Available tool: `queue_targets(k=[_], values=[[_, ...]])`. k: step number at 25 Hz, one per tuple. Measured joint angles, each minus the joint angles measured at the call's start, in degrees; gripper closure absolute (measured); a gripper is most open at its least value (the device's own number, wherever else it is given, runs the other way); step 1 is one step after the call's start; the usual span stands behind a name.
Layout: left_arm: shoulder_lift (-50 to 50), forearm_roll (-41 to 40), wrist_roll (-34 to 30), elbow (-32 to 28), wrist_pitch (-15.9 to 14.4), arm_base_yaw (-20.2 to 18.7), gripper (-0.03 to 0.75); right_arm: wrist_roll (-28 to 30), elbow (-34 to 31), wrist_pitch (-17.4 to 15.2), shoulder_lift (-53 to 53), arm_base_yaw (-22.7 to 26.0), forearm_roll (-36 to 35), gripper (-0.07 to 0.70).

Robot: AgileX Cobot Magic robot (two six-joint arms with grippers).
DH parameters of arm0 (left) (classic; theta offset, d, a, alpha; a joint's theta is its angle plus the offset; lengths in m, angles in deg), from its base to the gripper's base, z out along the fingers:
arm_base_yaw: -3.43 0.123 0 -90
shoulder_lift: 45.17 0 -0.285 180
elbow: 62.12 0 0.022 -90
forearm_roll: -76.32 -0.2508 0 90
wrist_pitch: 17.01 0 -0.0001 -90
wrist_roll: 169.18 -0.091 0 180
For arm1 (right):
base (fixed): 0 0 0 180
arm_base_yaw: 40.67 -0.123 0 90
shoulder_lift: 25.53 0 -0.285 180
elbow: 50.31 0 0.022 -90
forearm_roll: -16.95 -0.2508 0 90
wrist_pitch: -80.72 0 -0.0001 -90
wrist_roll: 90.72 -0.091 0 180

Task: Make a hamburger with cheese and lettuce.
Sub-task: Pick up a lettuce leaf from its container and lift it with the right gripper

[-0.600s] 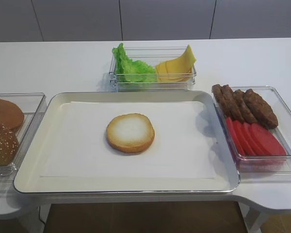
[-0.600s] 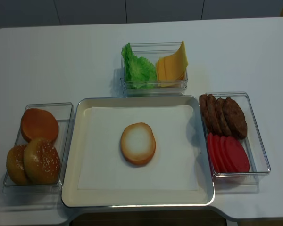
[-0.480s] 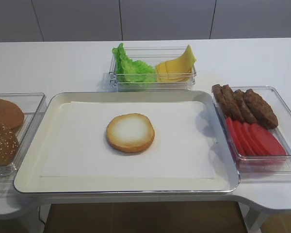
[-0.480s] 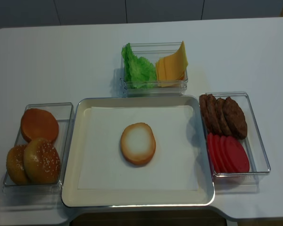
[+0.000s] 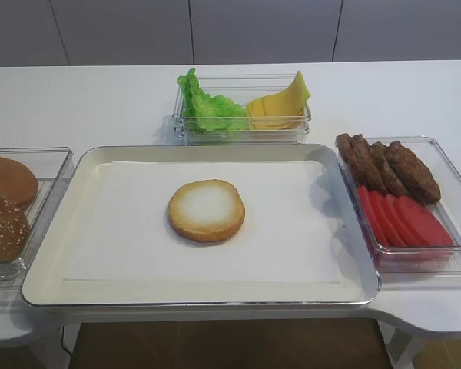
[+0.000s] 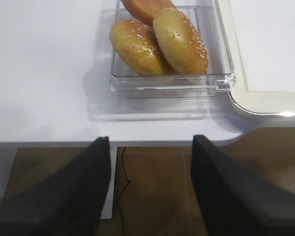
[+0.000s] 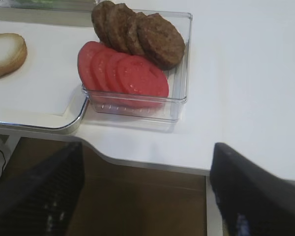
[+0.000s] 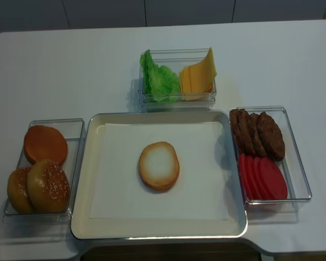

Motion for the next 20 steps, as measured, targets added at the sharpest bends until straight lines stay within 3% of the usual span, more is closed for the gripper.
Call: queue_targets(k=[10, 15, 20], values=[[0.0, 0.0, 0.0, 0.0, 0.0, 0.0, 0.324, -0.2, 0.1, 1.3, 0.0, 0.0, -1.0, 0.010], [0.0, 0.0, 0.0, 0.0, 0.0, 0.0, 0.324, -0.2, 0.9, 2.6, 0.6, 0.0, -6.0, 0.013], [0.0, 0.0, 0.0, 0.0, 0.0, 0.0, 0.324, -0.2, 4.1, 4.5, 9.0, 0.0, -8.9, 0.083]])
